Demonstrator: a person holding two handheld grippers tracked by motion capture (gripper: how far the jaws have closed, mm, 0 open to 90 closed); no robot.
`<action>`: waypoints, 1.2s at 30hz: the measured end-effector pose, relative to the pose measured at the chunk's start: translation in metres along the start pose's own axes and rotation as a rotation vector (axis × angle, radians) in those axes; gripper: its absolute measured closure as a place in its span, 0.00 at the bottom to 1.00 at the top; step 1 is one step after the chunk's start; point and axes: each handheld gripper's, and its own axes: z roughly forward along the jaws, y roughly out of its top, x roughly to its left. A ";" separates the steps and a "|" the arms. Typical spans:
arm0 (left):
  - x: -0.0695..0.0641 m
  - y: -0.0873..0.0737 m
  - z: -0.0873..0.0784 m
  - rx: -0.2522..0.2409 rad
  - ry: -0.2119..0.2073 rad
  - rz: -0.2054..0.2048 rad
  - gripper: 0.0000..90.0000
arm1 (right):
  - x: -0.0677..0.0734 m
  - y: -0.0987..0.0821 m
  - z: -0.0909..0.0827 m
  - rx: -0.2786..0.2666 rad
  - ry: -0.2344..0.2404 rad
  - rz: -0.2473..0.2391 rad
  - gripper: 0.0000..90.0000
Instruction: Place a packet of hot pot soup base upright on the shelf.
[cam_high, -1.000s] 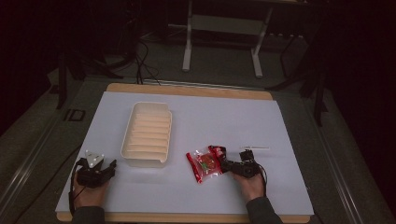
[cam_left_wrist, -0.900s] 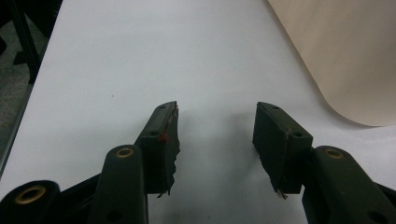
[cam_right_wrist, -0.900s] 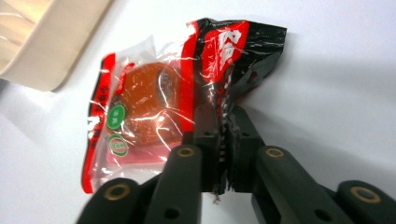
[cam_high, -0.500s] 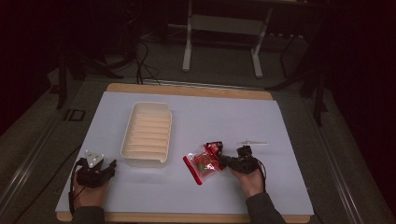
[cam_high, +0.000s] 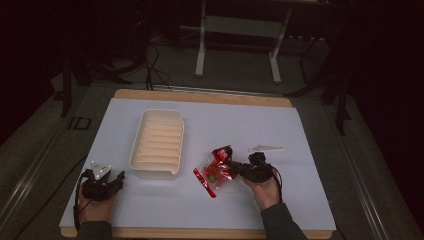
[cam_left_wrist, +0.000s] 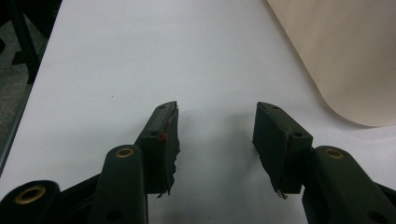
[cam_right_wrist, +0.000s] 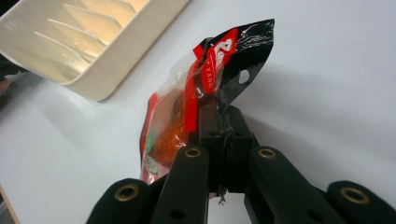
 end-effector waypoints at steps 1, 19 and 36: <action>0.000 0.000 0.000 0.000 0.000 0.000 0.56 | 0.002 0.002 0.000 -0.002 0.003 -0.009 0.99; 0.000 0.000 0.000 -0.004 0.001 -0.001 0.56 | 0.026 0.023 -0.005 -0.006 0.019 -0.113 0.99; 0.000 0.000 0.000 -0.005 0.000 -0.004 0.56 | 0.039 0.036 -0.008 -0.007 0.035 -0.186 0.99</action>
